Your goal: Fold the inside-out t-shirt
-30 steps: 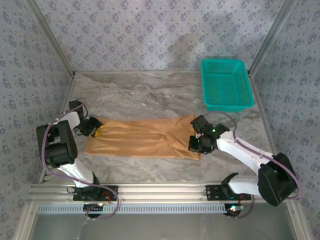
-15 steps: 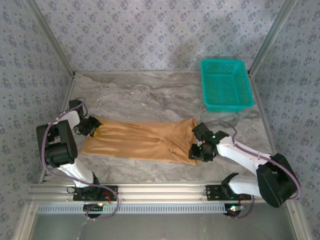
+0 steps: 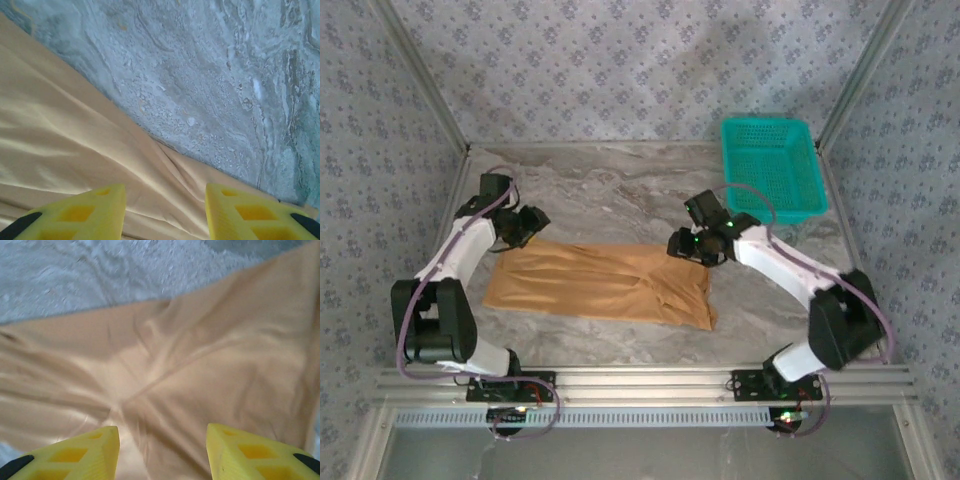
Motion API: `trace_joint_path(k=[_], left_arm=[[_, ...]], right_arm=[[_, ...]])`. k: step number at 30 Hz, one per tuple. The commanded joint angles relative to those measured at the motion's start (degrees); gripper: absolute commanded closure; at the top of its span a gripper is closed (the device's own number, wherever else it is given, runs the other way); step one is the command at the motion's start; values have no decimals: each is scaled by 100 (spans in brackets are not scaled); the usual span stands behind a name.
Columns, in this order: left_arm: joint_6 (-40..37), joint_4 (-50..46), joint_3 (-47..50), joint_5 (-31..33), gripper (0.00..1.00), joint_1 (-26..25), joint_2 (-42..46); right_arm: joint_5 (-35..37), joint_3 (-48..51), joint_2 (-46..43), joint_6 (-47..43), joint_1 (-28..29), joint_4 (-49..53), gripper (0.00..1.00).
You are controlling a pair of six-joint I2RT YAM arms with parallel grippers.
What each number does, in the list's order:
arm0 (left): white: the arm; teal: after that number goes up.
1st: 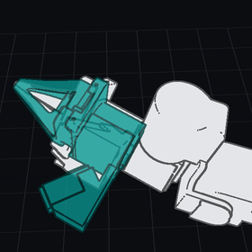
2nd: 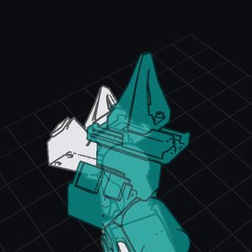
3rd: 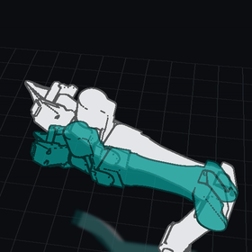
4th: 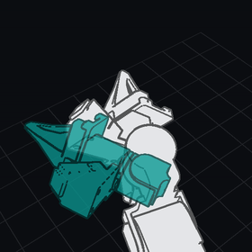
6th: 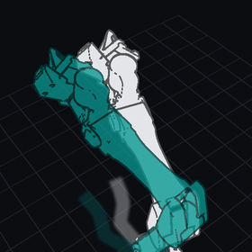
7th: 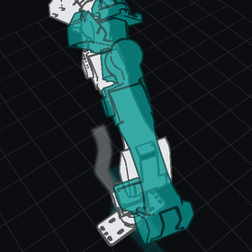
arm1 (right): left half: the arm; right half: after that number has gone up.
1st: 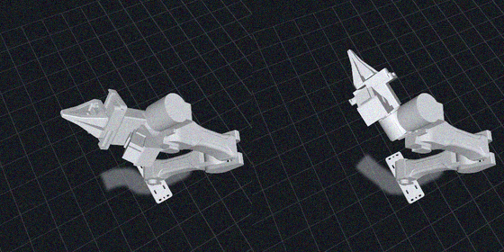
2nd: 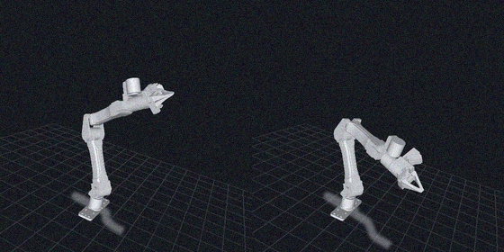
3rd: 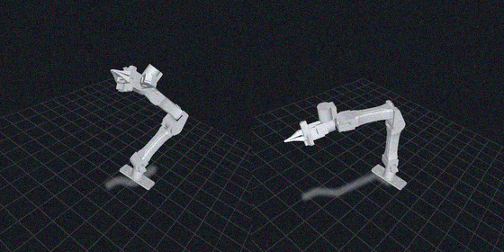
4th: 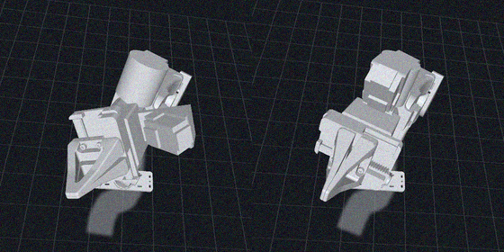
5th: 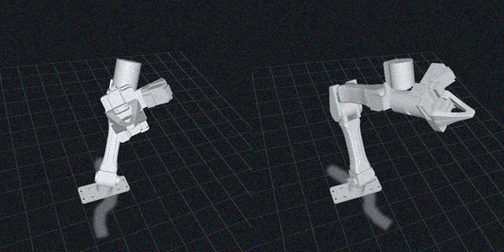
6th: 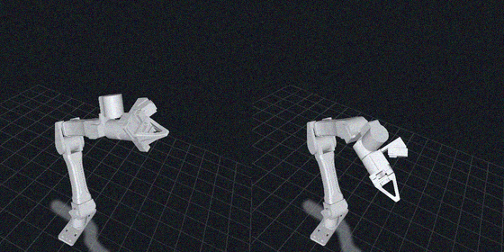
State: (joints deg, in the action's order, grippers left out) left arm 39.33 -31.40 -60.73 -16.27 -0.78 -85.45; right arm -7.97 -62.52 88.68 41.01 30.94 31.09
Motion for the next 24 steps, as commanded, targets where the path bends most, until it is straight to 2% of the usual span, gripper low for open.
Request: trace_joint_path(k=[1, 9, 18, 21, 24], left_arm=[[83, 226, 279, -268, 55, 168, -364], [-86, 528, 718, -230, 56, 1307, -1149], [-94, 549, 774, 70, 58, 1475, -1436], [-7, 543, 758, 36, 58, 1359, -1189], [15, 327, 566, 130, 57, 1029, -797]], right_arm=[[-1, -259, 756, -115, -402, -282, 51], [422, -761, 1924, -100, -1085, -168, 48], [601, -1180, 2331, -194, -1210, -13, 46], [310, -1598, 2195, -617, -1130, 209, 35], [379, -1702, 1719, -1045, -908, 679, 21]])
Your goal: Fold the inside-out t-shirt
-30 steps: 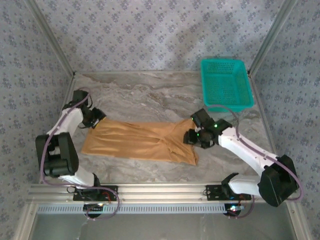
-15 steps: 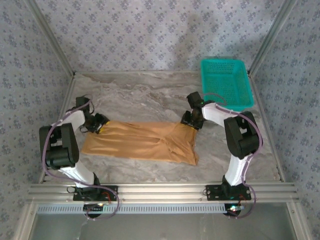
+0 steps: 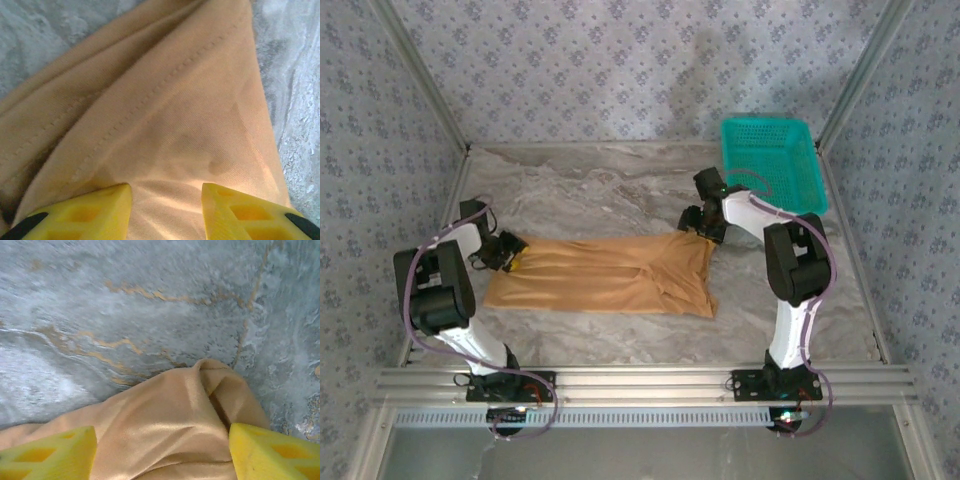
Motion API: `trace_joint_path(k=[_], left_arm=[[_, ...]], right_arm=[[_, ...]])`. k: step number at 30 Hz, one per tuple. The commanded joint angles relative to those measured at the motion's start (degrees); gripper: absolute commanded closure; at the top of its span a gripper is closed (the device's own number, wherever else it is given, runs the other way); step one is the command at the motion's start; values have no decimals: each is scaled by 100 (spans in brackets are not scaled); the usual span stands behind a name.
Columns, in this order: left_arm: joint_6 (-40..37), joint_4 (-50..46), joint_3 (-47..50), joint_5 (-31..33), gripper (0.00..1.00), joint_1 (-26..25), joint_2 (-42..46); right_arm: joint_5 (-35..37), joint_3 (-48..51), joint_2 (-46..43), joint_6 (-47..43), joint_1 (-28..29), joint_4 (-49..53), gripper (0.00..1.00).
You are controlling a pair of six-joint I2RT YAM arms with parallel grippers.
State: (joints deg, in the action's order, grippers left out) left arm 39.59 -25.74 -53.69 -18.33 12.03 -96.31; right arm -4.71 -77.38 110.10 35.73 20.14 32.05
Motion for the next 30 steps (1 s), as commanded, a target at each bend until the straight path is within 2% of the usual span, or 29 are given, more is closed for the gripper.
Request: trace_joint_path(k=[1, 4, 7, 18, 26, 30], left_arm=[[-36, -375, -250, 447, 56, -402, 429], [-140, -737, -545, 763, 55, -787, 765], [-140, -786, -601, 691, 55, -938, 1026], [-185, -792, -373, 515, 55, -938, 1253], [-257, -895, -387, 526, 56, -935, 1308], [-247, -917, -393, 500, 56, -937, 1350]], right_arm=[[125, -106, -638, -618, 251, 689, 18], [380, 470, -1210, -779, 409, 829, 16], [691, 1133, -1477, -804, 521, 856, 18], [933, 1778, -1215, -626, 1051, 635, 20], [768, 1920, -668, -573, 1058, 259, 40], [637, 1969, -622, -570, 1050, 109, 65]])
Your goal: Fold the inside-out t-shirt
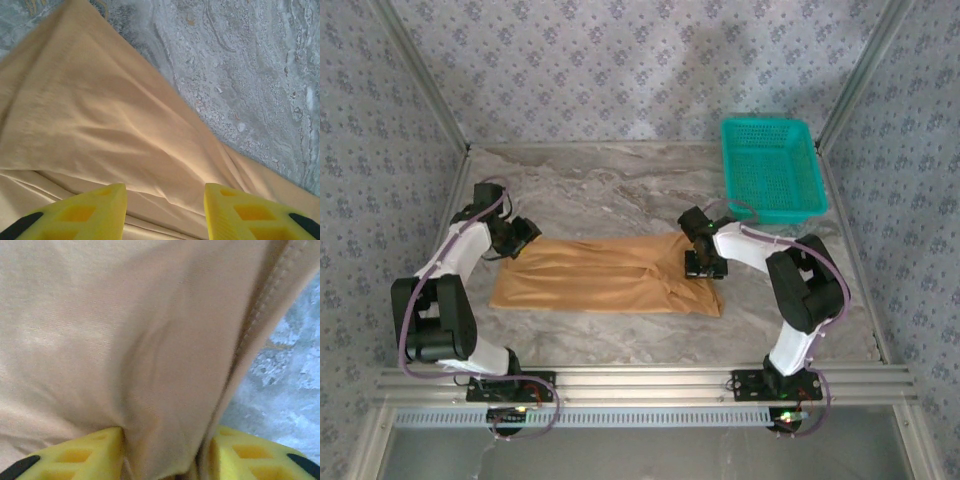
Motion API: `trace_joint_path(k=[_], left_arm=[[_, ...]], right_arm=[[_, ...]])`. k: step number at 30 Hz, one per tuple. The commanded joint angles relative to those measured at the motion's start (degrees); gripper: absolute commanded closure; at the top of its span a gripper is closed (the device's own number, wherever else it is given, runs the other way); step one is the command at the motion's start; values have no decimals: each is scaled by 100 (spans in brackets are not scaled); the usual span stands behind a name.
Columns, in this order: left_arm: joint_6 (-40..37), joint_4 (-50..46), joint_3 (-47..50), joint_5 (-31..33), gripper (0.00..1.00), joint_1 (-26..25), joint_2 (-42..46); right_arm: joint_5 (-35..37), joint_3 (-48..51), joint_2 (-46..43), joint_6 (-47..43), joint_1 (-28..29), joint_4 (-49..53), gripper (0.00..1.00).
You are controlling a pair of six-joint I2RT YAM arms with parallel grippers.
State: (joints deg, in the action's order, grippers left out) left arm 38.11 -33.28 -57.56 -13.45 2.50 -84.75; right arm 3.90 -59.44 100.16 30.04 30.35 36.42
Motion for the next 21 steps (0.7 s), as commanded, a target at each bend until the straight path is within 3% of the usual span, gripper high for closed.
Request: trace_joint_path(k=[1, 3, 7, 15, 21], left_arm=[[-78, -127, 22, 1, 56, 16, 211], [-21, -31, 113, -64, 56, 9, 237], [188, 217, 334, -199, 56, -95, 218], [786, 1079, 687, -298, 56, -734, 86], [486, 1047, 218, -407, 58, -680, -803]], right_arm=[[-239, 183, 368, -14, 19, -323, 72], [-255, 199, 337, -24, -19, -288, 85], [-271, 342, 82, -54, -197, -224, 99], [-75, 952, -1275, -112, -866, 72, 100], [-44, 1062, -2186, -282, -1261, 196, 100]])
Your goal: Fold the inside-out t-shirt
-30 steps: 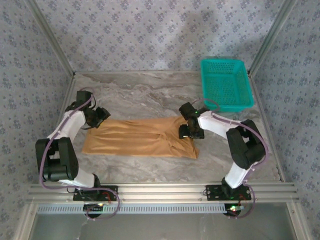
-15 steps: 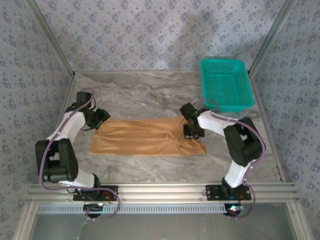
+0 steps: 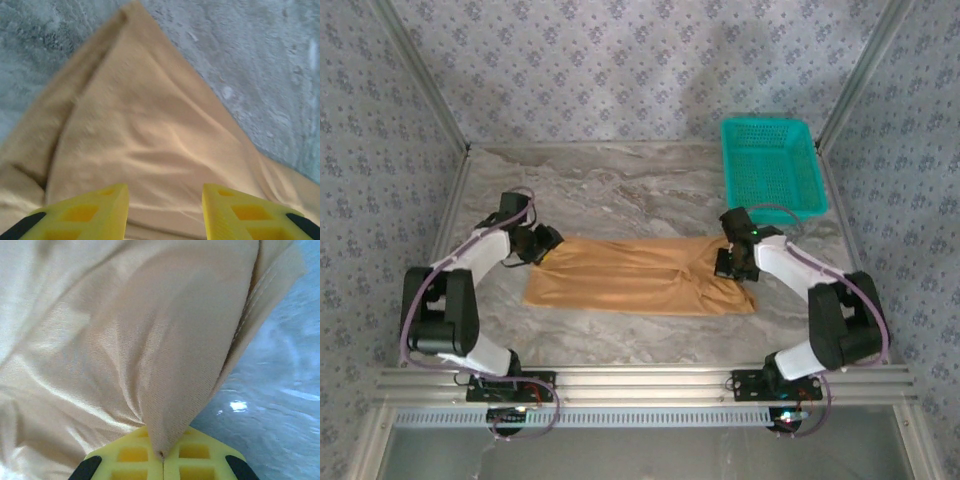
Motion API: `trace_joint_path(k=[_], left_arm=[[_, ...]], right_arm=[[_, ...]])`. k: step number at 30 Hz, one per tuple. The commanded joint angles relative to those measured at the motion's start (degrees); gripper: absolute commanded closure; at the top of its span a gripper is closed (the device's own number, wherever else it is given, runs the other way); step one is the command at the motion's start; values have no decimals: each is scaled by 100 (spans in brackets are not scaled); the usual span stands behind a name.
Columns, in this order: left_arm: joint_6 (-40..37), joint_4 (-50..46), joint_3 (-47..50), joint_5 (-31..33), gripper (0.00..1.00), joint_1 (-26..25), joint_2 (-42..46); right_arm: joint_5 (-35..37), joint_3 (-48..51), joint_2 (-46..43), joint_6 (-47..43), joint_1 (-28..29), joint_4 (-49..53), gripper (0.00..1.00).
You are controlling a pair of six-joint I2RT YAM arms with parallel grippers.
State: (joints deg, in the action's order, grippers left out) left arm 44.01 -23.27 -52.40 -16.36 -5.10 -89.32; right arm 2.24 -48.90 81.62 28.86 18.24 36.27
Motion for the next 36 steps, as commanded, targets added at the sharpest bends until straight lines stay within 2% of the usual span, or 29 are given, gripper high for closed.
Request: trace_joint_path(k=[1, 5, 11, 15, 20, 27, 36], left_arm=[[-167, -33, -405, -154, 59, 110, -445], [-268, -202, -613, -261, 59, 260, -420], [-268, -266, -523, -651, 59, 751, -44], [-209, -251, -365, -1025, 59, 1214, 238], [-191, -285, -271, -1166, 58, 1557, 576], [-254, -398, -177, -1265, 58, 1796, 698], [-209, -304, 86, -1477, 58, 2116, 699]], right_arm=[[233, -16, -431, -208, -44, 211, 100], [239, -178, -636, -309, 85, 382, 100], [427, -631, -633, -200, 645, 594, 100], [606, -1168, -578, 0, 1218, 847, 100], [897, -1893, -342, 268, 1992, 1102, 100], [1077, -3129, 362, 537, 2971, 1121, 100], [1053, -4482, 1816, 525, 3747, 1155, 100]])
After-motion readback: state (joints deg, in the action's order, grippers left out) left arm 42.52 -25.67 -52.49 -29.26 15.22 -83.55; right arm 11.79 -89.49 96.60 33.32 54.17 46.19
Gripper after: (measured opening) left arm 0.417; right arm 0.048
